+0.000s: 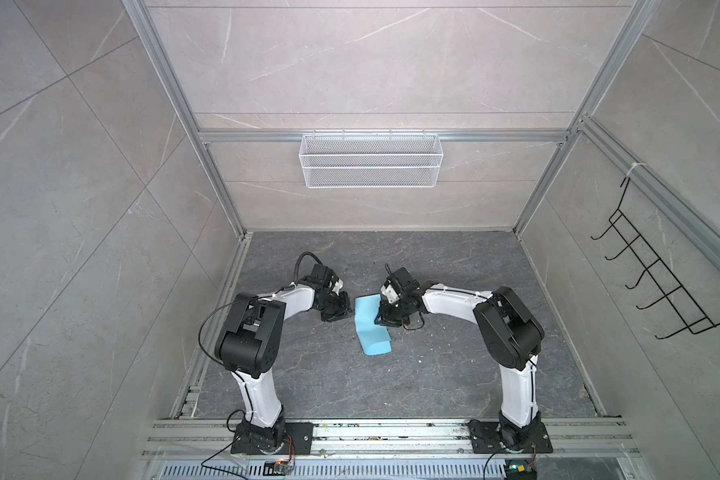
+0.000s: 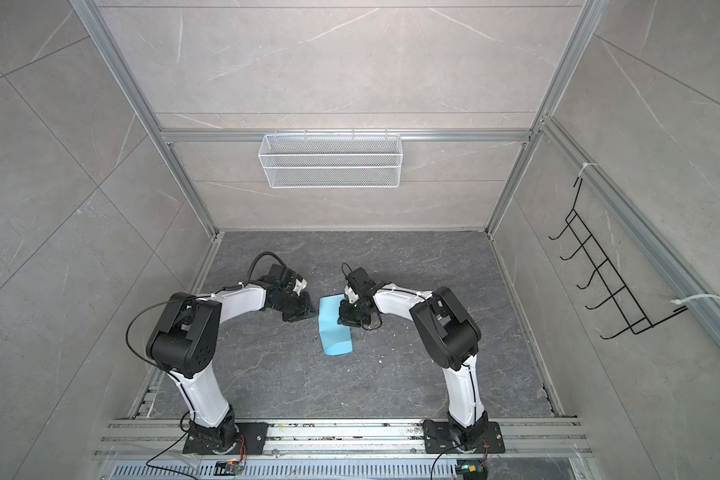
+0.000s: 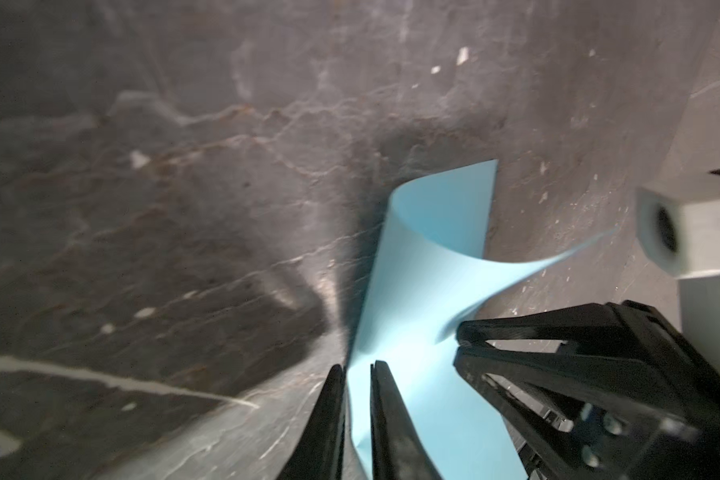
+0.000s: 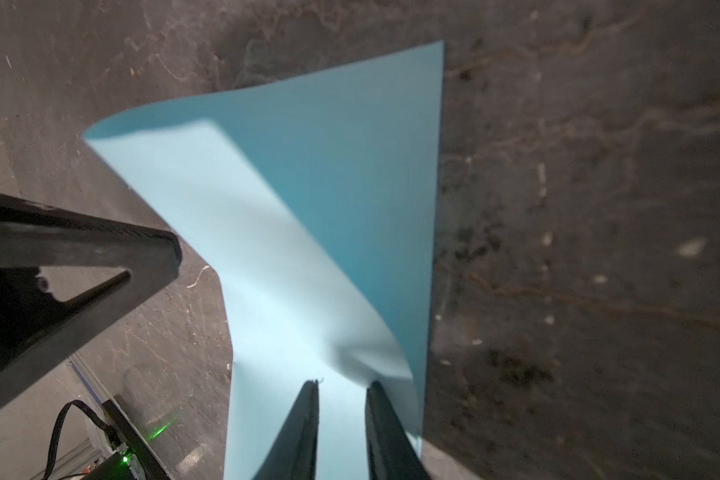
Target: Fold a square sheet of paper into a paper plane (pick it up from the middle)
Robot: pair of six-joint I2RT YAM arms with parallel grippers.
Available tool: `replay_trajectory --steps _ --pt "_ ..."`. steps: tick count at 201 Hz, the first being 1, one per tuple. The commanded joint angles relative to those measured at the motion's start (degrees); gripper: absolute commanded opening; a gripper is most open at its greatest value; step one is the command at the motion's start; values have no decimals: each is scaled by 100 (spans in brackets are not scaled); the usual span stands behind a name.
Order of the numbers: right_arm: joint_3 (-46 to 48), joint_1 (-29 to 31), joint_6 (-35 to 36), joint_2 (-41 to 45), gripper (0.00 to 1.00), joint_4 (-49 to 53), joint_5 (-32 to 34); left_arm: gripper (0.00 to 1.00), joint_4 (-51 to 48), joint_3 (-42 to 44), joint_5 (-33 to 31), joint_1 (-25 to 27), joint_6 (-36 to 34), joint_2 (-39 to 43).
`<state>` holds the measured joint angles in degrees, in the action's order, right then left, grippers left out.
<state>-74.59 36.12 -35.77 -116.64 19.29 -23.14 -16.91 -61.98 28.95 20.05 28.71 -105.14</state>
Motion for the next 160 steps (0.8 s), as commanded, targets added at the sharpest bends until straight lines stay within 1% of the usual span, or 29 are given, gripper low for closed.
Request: replay_trajectory --steps 1,20,50,73,121,160 --pt "318 -61 72 -491 26 980 969 18 46 -303 265 143 -181 149" --pt "321 -64 78 -508 26 985 956 17 57 -482 276 166 -181 -153" --pt "328 -60 94 -500 26 999 969 17 -48 -722 5 157 -173 -537" --pt "346 -68 83 -496 25 1002 969 17 -27 -795 -29 139 -173 -732" --pt "377 -65 79 -491 25 973 969 17 95 -642 -6 -30 -256 -867" --pt "425 -63 56 -494 25 945 969 18 393 -212 170 -240 -405 -784"
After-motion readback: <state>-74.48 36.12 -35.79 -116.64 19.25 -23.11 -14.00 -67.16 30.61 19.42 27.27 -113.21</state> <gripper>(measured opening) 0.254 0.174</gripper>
